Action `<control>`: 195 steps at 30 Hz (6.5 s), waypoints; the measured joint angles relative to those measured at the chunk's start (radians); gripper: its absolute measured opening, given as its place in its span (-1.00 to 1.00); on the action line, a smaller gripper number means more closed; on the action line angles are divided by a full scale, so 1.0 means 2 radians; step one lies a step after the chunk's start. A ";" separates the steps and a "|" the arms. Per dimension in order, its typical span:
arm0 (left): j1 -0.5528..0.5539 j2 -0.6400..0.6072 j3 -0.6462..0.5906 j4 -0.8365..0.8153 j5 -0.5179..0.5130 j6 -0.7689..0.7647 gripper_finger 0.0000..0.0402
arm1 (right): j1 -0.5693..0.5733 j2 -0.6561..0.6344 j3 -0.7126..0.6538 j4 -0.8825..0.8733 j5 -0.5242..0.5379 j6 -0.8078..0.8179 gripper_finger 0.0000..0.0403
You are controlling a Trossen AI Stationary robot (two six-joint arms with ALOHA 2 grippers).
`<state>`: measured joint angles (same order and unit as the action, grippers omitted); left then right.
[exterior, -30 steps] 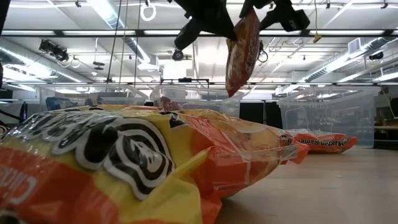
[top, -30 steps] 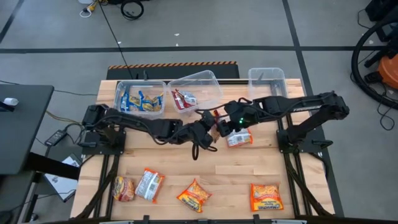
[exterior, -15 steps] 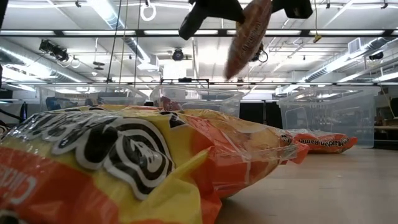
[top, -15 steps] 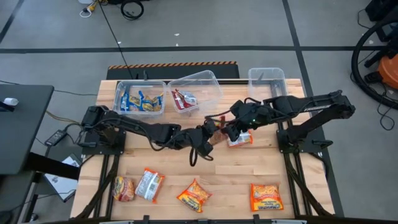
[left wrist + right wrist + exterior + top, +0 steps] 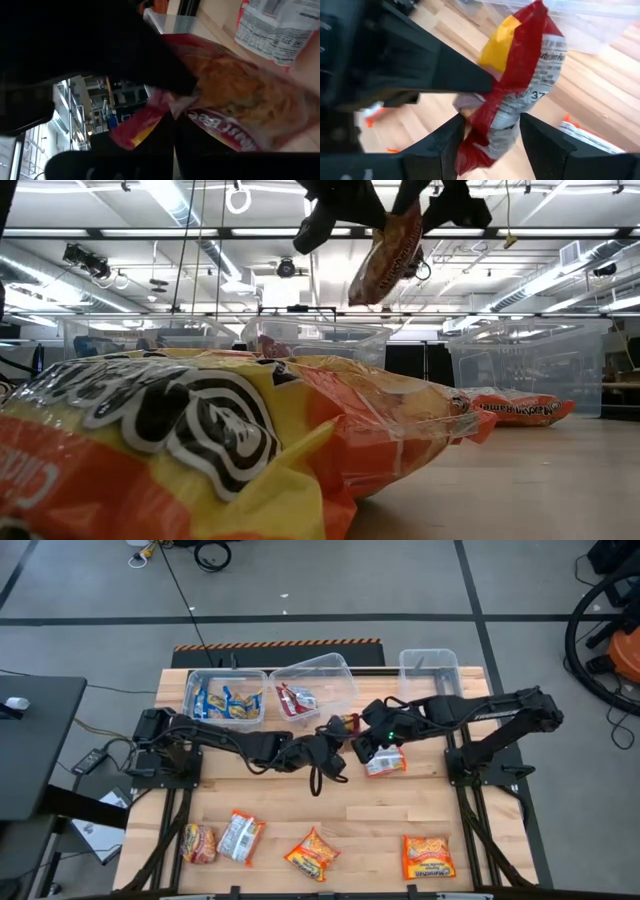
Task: Sort Maruchan noodles
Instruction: Put the top red noodle pack into the center transparent bin, then put the red noodle pack into the center transparent bin
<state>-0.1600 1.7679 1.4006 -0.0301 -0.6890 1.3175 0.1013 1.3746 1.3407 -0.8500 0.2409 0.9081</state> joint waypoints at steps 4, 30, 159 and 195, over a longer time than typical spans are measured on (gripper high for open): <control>0.000 0.000 0.000 -0.001 0.001 0.002 -0.98 | 0.000 -0.005 0.000 0.003 -0.004 -0.007 -0.03; -0.017 -0.018 0.000 0.027 -0.032 -0.095 -0.63 | -0.009 -0.004 0.000 -0.002 -0.024 -0.050 -0.92; -0.436 -0.036 0.000 -0.594 0.465 -1.430 0.51 | 0.161 0.069 0.317 -0.168 0.173 -0.228 -0.24; -0.274 -0.024 -0.163 -0.454 0.498 -1.212 0.51 | 0.223 0.073 0.270 -0.162 0.223 -0.113 -0.24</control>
<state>-0.7075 1.7201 1.0750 -0.9380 0.3063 -1.1067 0.5480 1.5200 1.8815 -1.1746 0.6876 0.6817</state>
